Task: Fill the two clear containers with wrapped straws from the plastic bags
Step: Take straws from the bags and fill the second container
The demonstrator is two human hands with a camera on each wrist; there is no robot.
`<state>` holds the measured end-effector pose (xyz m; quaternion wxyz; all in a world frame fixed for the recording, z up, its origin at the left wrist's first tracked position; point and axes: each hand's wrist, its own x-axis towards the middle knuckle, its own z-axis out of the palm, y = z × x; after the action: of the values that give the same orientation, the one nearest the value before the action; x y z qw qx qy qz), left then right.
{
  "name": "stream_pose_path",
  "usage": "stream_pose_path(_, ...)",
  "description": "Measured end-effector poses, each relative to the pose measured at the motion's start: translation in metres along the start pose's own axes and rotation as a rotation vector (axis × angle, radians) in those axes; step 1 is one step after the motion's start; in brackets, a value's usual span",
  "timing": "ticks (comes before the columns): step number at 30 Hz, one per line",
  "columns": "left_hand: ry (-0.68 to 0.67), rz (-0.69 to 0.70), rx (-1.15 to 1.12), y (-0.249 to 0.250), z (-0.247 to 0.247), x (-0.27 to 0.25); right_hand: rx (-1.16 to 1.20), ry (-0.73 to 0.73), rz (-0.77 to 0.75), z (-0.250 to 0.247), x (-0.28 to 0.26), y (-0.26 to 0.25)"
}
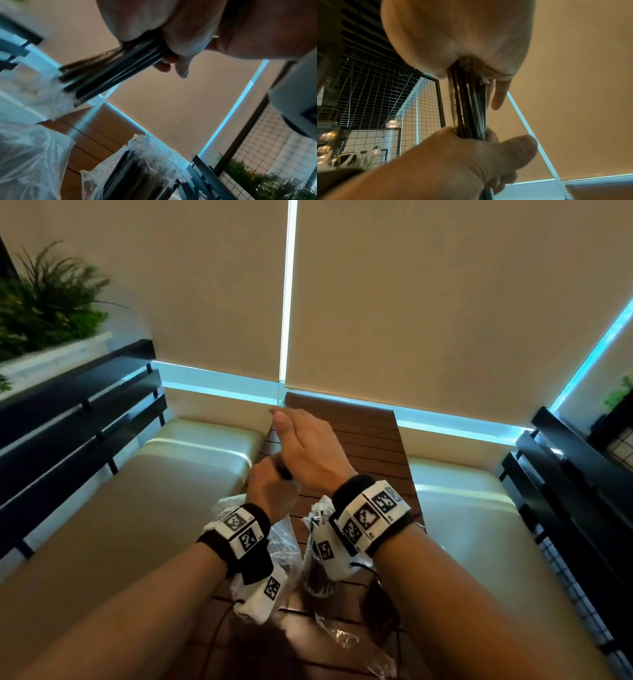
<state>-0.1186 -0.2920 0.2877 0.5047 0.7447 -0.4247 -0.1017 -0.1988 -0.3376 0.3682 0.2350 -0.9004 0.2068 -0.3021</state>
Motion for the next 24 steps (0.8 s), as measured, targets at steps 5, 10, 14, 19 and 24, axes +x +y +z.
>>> stream_pose_path(5,-0.011,0.078,-0.003,-0.01,-0.006,0.002,0.21,0.133,0.068,-0.013,-0.001,0.002)
stream_pose_path(10,0.068,0.05,-0.055,0.01,-0.019,0.009,0.447,0.097,0.054,0.0,-0.009,0.018)
stream_pose_path(14,-0.006,0.161,-0.438,0.026,-0.044,0.014,0.471,0.086,0.442,0.016,-0.014,0.064)
stream_pose_path(19,-0.142,0.216,-0.535,0.043,-0.045,0.008,0.807,-0.398,0.685,0.046,-0.027,0.063)
stream_pose_path(24,-0.086,0.213,-0.512,0.044,-0.038,0.002,1.068,-0.327,0.698,0.049,-0.022,0.052)
